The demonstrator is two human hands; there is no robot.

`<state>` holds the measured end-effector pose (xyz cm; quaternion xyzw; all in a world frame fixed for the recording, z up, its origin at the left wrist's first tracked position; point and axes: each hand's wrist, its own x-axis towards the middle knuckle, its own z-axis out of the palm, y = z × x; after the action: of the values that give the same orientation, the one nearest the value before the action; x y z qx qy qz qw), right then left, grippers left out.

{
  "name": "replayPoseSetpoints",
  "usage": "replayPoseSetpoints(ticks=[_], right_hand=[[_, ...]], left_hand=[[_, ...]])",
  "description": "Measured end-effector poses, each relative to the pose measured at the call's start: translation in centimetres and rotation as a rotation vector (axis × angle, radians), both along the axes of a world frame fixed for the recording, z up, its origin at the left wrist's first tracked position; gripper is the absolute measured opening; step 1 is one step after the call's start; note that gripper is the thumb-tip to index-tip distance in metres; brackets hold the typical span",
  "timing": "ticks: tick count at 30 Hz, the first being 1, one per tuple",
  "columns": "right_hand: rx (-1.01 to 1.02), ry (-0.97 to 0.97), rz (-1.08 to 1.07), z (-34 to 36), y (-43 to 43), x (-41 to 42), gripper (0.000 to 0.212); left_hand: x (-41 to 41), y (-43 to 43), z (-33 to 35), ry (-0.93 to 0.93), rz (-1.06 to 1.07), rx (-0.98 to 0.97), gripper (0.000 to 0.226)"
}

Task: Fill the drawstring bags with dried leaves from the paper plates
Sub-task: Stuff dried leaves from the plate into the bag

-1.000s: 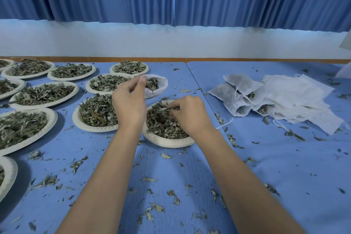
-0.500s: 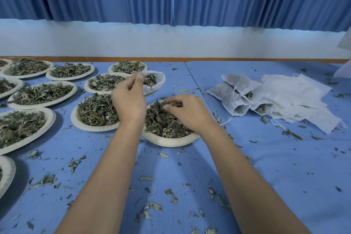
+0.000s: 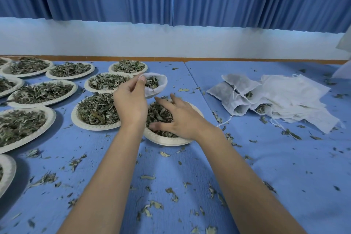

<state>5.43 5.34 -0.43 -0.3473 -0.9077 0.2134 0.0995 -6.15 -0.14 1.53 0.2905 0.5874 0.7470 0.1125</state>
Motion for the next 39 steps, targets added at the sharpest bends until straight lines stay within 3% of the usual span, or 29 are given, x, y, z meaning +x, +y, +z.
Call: replayPoseSetpoints(ticks=[5, 19, 25, 33, 39], right_hand=[[0.118, -0.022, 0.03, -0.6, 0.1, -0.6, 0.058], [0.095, -0.118, -0.035, -0.2, -0.2, -1.0, 0.012], [0.146, -0.038, -0.024, -0.1, -0.4, -0.7, 0.032], [0.24, -0.041, -0.162, 1.8, -0.8, 0.0, 0.077], [0.156, -0.013, -0.201, 2.4, -0.8, 0.0, 0.053]], left_hand=[[-0.1, 0.0, -0.1, -0.019, 0.006, 0.008, 0.019], [0.5, 0.1, -0.2, -0.017, -0.001, -0.001, 0.02], [0.6, 0.1, -0.3, -0.049, -0.022, -0.004, 0.04], [0.1, 0.0, -0.2, -0.126, -0.017, 0.022, 0.034], [0.1, -0.1, -0.3, -0.109, -0.015, 0.024, 0.035]])
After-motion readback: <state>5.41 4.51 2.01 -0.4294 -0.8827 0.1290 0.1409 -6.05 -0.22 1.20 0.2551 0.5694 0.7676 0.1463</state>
